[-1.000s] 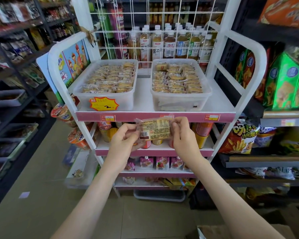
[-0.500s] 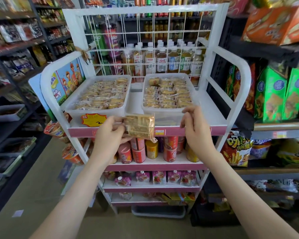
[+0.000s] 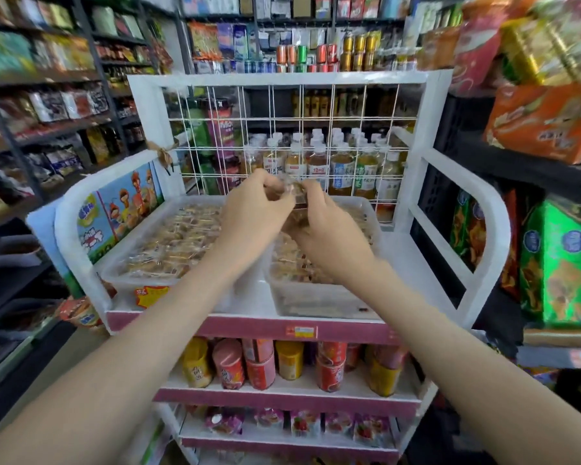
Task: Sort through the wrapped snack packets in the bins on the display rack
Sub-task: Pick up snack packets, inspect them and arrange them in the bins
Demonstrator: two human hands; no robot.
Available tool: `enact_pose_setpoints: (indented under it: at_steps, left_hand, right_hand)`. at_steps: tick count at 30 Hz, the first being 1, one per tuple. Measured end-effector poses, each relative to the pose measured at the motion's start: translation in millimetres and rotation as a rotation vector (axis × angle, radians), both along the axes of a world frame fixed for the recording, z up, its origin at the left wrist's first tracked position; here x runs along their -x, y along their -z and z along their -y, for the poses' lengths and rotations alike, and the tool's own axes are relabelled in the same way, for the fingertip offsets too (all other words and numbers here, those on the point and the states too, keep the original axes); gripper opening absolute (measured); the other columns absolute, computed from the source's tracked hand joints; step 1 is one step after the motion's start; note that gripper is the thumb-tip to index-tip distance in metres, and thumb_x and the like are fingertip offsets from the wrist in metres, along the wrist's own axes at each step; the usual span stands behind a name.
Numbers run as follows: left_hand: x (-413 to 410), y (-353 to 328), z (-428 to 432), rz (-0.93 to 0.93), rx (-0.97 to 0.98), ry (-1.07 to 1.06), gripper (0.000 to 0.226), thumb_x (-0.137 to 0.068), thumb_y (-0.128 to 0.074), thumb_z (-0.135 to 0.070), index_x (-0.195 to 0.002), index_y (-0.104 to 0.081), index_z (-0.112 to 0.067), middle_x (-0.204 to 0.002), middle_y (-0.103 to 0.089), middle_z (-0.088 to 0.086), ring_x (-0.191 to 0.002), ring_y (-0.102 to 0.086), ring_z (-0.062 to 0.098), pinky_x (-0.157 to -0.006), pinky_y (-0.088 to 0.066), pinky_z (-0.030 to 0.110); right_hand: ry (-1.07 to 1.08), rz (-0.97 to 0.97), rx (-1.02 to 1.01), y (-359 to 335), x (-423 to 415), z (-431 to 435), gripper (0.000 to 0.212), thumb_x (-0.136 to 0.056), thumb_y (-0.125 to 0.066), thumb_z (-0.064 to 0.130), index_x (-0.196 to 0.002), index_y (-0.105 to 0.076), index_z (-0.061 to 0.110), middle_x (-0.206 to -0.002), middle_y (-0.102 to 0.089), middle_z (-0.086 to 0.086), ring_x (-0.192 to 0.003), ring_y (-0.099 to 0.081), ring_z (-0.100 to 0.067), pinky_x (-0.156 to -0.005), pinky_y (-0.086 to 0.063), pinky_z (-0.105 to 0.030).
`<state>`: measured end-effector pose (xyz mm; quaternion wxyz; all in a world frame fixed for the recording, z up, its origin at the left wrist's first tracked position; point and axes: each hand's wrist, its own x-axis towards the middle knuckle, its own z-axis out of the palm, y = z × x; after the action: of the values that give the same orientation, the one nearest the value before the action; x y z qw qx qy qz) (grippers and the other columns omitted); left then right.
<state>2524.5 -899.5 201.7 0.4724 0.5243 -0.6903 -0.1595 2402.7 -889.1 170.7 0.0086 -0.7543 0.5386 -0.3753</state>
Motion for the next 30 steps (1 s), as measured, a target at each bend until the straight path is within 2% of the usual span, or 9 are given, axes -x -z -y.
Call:
enact_pose_setpoints:
  at_steps: [5, 8, 10, 13, 17, 19, 21, 26, 30]
  left_hand:
    - [-4.7, -7.0, 56.6, 0.160, 0.135, 0.138, 0.022, -0.096, -0.052, -0.040, -0.105, -0.053, -0.021, -0.091, -0.057, -0.015, -0.082, -0.057, -0.002, -0.069, -0.047, 0.014]
    - [-15.8, 1.5, 100.7, 0.505, 0.099, 0.250, 0.046, -0.095, -0.051, -0.045, -0.131, -0.045, -0.017, -0.131, -0.051, -0.002, -0.115, -0.051, 0.008, -0.094, -0.040, 0.021]
    - [-21.4, 11.5, 126.8, 0.772, -0.039, 0.302, 0.074, -0.093, -0.049, -0.054, -0.149, -0.023, -0.013, -0.155, -0.026, 0.005, -0.139, -0.031, 0.018, -0.111, -0.028, 0.031]
    - [-22.8, 31.7, 155.8, 1.075, -0.149, 0.356, 0.100, -0.088, -0.044, -0.066, -0.152, 0.017, -0.018, -0.162, 0.010, 0.004, -0.149, 0.000, 0.023, -0.119, 0.000, 0.043]
    - [-16.3, 59.8, 178.8, 1.188, -0.201, 0.454, 0.104, -0.086, -0.036, -0.072, -0.143, 0.034, -0.021, -0.156, 0.031, 0.000, -0.144, 0.024, 0.018, -0.109, 0.023, 0.044]
    - [-10.5, 66.7, 185.6, 1.231, -0.253, 0.495, 0.103, -0.079, -0.027, -0.079, -0.148, 0.027, -0.023, -0.154, 0.032, -0.003, -0.140, 0.030, 0.017, -0.109, 0.024, 0.045]
    - [-5.4, 69.6, 191.3, 1.283, -0.303, 0.520, 0.104, -0.074, -0.019, -0.082, -0.153, 0.013, -0.023, -0.157, 0.026, -0.003, -0.143, 0.026, 0.016, -0.113, 0.021, 0.049]
    - [-2.1, 70.4, 199.4, 1.297, -0.313, 0.576, 0.095, -0.086, -0.027, -0.077, -0.155, 0.007, -0.020, -0.160, 0.018, -0.002, -0.144, 0.024, 0.013, -0.110, 0.024, 0.045]
    - [-4.7, 69.6, 206.7, 1.240, -0.277, 0.601, 0.098, -0.080, -0.028, -0.082, -0.153, 0.010, -0.030, -0.160, 0.019, -0.003, -0.146, 0.020, 0.015, -0.115, 0.019, 0.044]
  right_hand:
    - [-0.043, 0.209, -0.105, -9.8, 16.2, 77.4, 0.042, -0.089, -0.063, 0.012, -0.128, -0.048, 0.013, -0.099, -0.062, 0.002, -0.075, -0.054, -0.004, -0.057, -0.040, -0.004]
    - [0.029, 0.287, -0.207, -2.1, 34.7, 123.5, 0.035, -0.085, -0.065, 0.012, -0.117, -0.053, 0.019, -0.107, -0.064, 0.000, -0.078, -0.055, -0.006, -0.055, -0.039, -0.010]
    - [0.032, 0.354, -0.288, 9.4, 43.6, 150.4, 0.034, -0.084, -0.067, 0.008, -0.112, -0.051, 0.020, -0.114, -0.063, -0.003, -0.081, -0.059, -0.009, -0.056, -0.044, -0.013]
    - [-0.030, 0.318, -0.405, 26.1, 52.4, 173.7, 0.035, -0.084, -0.069, 0.007, -0.109, -0.048, 0.021, -0.121, -0.059, -0.006, -0.096, -0.061, -0.014, -0.067, -0.049, -0.018]
    - [-0.077, -0.137, -0.563, 49.1, 57.2, 187.5, 0.042, -0.091, -0.062, 0.023, -0.129, -0.045, 0.022, -0.134, -0.054, -0.003, -0.118, -0.053, -0.018, -0.099, -0.044, -0.035]
    - [-0.041, -0.562, -0.533, 56.1, 59.7, 197.3, 0.044, -0.099, -0.045, 0.038, -0.141, -0.040, 0.026, -0.152, -0.035, 0.003, -0.143, -0.025, -0.019, -0.117, -0.012, -0.048]
    - [-0.015, -0.754, -0.572, 54.0, 65.4, 205.4, 0.044, -0.101, -0.029, 0.049, -0.141, -0.042, 0.036, -0.158, -0.021, 0.010, -0.148, -0.004, -0.020, -0.115, 0.009, -0.051]
    - [-0.084, -0.504, -0.472, 45.7, 80.8, 219.0, 0.039, -0.100, -0.044, 0.038, -0.135, -0.052, 0.024, -0.141, -0.046, -0.001, -0.129, -0.033, -0.024, -0.107, -0.024, -0.039]
    - [-0.010, -0.414, -0.379, 44.0, 80.3, 240.2, 0.041, -0.099, -0.047, 0.023, -0.138, -0.045, 0.013, -0.137, -0.050, -0.008, -0.126, -0.044, -0.025, -0.103, -0.034, -0.036]
